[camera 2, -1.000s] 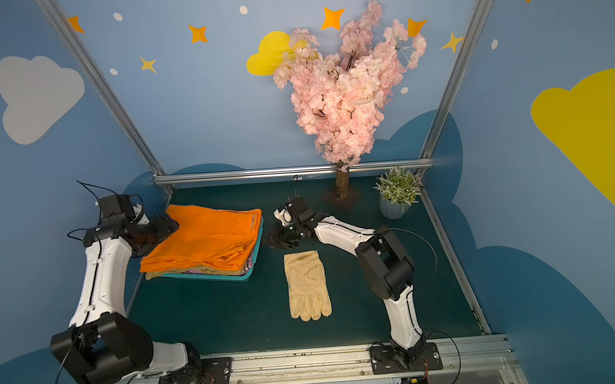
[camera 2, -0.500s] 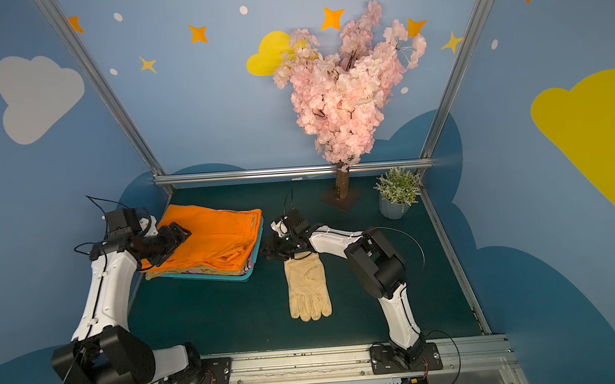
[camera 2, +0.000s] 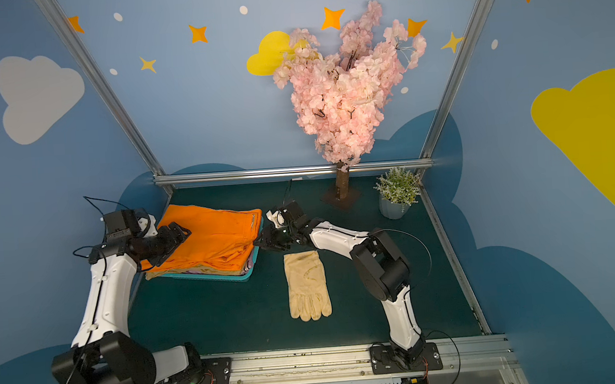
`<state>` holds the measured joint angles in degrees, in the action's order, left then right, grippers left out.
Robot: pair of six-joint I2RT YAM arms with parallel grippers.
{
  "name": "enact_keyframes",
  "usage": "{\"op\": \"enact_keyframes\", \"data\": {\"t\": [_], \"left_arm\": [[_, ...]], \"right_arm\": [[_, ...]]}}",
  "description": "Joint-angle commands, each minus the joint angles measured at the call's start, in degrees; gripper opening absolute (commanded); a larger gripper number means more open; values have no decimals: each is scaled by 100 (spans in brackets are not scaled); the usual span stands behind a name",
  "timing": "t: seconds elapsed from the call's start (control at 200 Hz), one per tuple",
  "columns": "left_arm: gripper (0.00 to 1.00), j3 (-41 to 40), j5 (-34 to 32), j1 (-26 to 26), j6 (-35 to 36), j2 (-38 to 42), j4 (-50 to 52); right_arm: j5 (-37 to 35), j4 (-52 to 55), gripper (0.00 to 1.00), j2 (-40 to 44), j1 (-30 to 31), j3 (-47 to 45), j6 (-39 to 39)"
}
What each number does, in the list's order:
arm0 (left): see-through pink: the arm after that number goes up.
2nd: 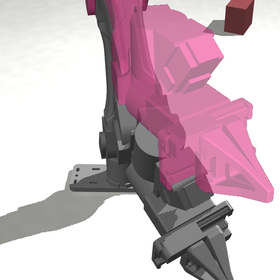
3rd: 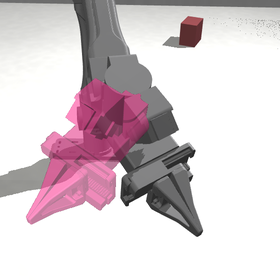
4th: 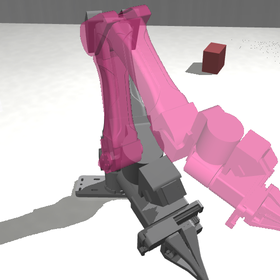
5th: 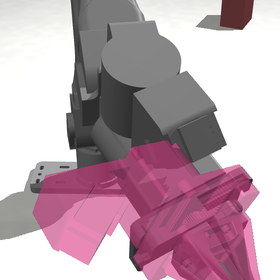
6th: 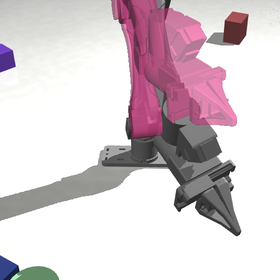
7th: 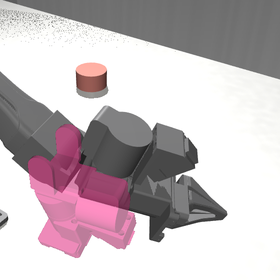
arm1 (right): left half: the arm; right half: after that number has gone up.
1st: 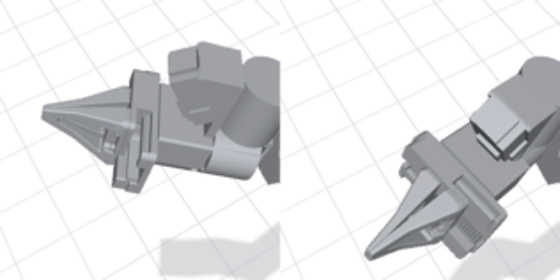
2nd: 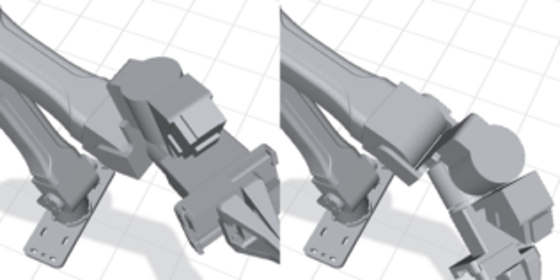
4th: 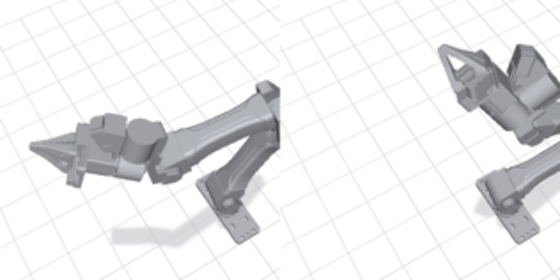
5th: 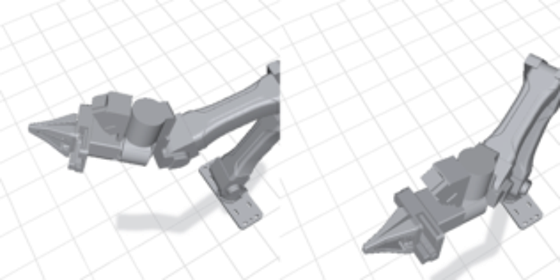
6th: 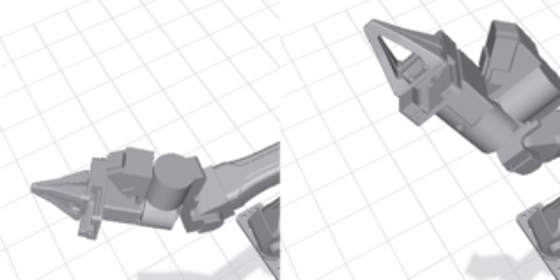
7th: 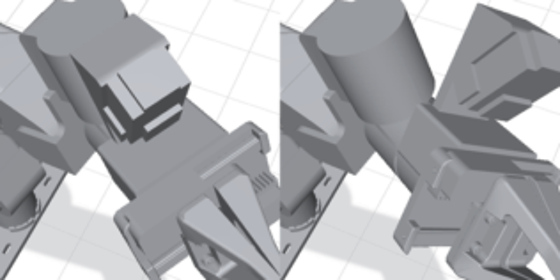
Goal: Put the folded long pants in the basket
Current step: Move the basket to the center of the board.
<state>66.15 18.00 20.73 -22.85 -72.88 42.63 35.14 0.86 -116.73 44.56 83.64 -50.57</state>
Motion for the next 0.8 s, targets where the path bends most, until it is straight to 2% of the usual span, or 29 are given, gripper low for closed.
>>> {"op": "enact_keyframes", "data": {"t": [0.0, 0.295, 0.451, 0.571, 0.741, 0.791], "left_arm": [[87, 57, 16, -4, 84, 22, 26], [87, -41, 66, -17, 69, 63, 8], [83, -143, 594, -170, 66, 127, -136], [81, -221, 571, -322, 107, 58, -108], [80, -291, 527, -333, 127, 63, -62], [80, -296, 561, -350, 136, 67, -70]], "right_arm": [[66, -171, 44, -169, 43, -40, -56], [370, -627, 39, -599, 50, 31, -379], [423, -980, 35, -563, 71, -207, -569], [529, -1270, 24, -649, 114, -253, -724], [614, -1512, 3, -777, 107, -268, -836], [639, -1534, 0, -775, 48, -250, -823]]}}
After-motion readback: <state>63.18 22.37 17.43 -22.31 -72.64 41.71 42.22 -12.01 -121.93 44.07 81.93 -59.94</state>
